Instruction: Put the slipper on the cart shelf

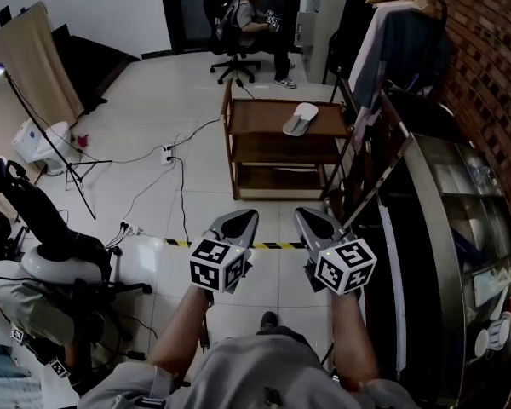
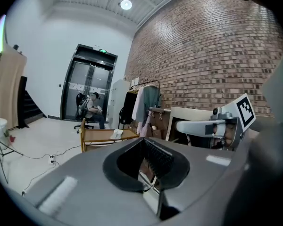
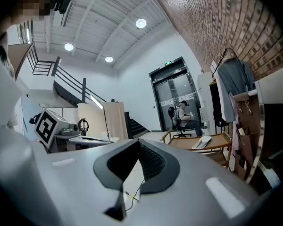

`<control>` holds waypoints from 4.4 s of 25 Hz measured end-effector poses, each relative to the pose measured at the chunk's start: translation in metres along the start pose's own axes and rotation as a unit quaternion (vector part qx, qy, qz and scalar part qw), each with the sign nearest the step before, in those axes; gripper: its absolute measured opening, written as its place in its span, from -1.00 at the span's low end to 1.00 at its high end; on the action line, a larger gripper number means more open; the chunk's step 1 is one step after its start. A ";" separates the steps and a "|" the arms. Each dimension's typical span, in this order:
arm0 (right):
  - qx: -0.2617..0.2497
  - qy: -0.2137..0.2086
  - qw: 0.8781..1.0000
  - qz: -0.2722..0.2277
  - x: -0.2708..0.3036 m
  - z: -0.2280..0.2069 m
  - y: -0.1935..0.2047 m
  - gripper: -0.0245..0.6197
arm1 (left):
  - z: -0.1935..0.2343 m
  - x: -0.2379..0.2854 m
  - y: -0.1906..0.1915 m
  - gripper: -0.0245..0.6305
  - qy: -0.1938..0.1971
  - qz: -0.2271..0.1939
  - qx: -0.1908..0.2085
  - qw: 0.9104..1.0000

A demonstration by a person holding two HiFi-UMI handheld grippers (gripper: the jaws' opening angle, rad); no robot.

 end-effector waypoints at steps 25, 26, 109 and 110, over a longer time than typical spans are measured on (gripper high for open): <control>-0.005 0.077 0.996 0.047 0.249 -0.177 -0.036 -0.92 | 0.211 0.240 -0.062 -0.90 0.053 0.012 -0.009 0.998; -0.005 0.083 0.995 0.050 0.261 -0.182 -0.036 -0.92 | 0.222 0.248 -0.063 -0.90 0.058 0.014 -0.012 0.998; 0.122 0.365 0.906 0.174 0.468 -0.533 0.080 -0.90 | 0.369 0.637 -0.045 -0.90 0.266 0.188 0.012 0.946; 0.125 0.368 0.907 0.162 0.460 -0.529 0.072 -0.90 | 0.363 0.636 -0.047 -0.90 0.273 0.187 0.017 0.944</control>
Point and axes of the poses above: the fingertips, and each gripper's own axes: x forward along the fingers, z to its left, y out of its underside, the point moved 2 cm from there along -x, backward along the fingers, and after that the axes turned 2 degrees about y, right-handed, at the moved point
